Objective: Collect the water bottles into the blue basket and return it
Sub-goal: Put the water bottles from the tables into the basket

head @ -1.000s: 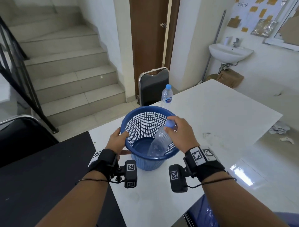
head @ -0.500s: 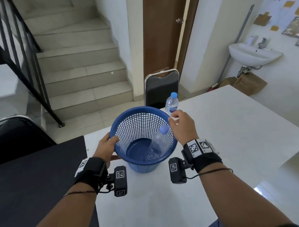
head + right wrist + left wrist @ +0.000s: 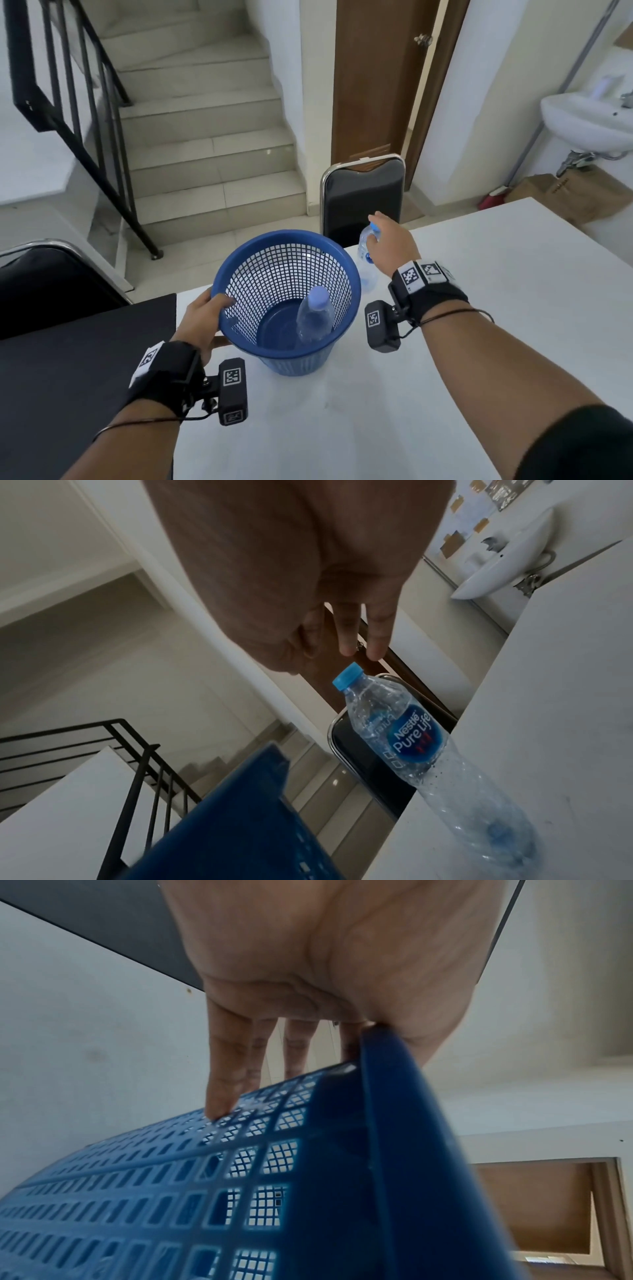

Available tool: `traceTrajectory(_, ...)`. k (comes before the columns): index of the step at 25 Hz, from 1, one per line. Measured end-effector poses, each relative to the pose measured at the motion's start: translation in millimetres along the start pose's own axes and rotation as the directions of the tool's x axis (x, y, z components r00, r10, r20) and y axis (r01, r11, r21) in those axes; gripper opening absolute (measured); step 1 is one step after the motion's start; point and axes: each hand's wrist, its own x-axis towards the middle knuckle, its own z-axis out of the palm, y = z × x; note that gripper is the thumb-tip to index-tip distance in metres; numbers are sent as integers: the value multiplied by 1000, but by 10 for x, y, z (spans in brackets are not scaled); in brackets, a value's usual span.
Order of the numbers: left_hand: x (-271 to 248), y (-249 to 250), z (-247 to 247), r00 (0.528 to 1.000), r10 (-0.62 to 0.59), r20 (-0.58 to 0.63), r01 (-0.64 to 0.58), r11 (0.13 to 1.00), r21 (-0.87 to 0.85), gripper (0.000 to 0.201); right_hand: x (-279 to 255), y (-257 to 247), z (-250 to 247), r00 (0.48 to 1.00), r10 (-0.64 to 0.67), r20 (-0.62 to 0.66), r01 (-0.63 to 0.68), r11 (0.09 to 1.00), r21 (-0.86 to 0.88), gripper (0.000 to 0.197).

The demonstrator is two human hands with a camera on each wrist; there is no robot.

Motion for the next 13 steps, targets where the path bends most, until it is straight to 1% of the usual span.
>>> traceTrajectory(3, -185, -41, -54, 999, 10, 38, -10, 1000, 10, 19, -206, 38, -13, 996, 41, 75, -31, 991, -128, 50)
traceTrajectory(4, -217, -37, -45, 999, 15, 46, -16, 1000, 12, 20, -268, 87, -35, 997, 45, 68, -35, 991, -131, 50)
traceTrajectory(6, -333, -60, -8, 997, 20, 69, -22, 999, 30, 20, -496, 216, -82, 998, 55, -34, -59, 992, -109, 48)
traceTrajectory(8, -490, -157, 20, 996, 13, 90, -18, 998, 57, 19, -764, 345, -107, 988, 98, -122, -115, 982, -148, 49)
traceTrajectory(10, -668, -300, 6, 996, -3, 95, -4, 998, 66, 20, -1009, 430, -110, 981, 160, -110, -180, 962, -203, 45)
traceTrajectory(13, -941, -459, -118, 997, -25, 73, 19, 997, 72, 22, -1317, 427, -53, 972, 217, -91, -230, 960, -157, 33)
